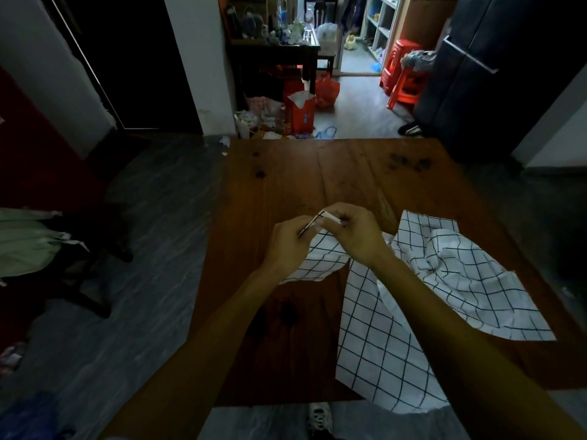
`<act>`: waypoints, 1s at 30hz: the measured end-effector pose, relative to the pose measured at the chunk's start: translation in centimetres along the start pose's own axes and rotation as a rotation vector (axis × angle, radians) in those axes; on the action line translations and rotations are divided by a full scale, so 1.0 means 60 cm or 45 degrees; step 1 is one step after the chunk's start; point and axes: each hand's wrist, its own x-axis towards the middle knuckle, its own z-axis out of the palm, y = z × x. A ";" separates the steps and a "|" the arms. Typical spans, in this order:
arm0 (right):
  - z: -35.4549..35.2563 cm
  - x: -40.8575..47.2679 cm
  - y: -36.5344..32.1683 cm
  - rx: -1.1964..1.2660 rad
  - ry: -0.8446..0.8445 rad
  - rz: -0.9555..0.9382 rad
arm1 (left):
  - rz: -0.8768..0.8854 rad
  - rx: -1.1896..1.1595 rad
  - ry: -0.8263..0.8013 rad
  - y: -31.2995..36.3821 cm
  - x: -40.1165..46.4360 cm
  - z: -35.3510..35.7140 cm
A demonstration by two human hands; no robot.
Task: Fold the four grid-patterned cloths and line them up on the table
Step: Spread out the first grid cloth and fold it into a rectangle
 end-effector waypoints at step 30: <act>-0.036 -0.003 0.021 0.084 0.271 0.316 | -0.396 -0.208 0.287 -0.026 0.011 -0.047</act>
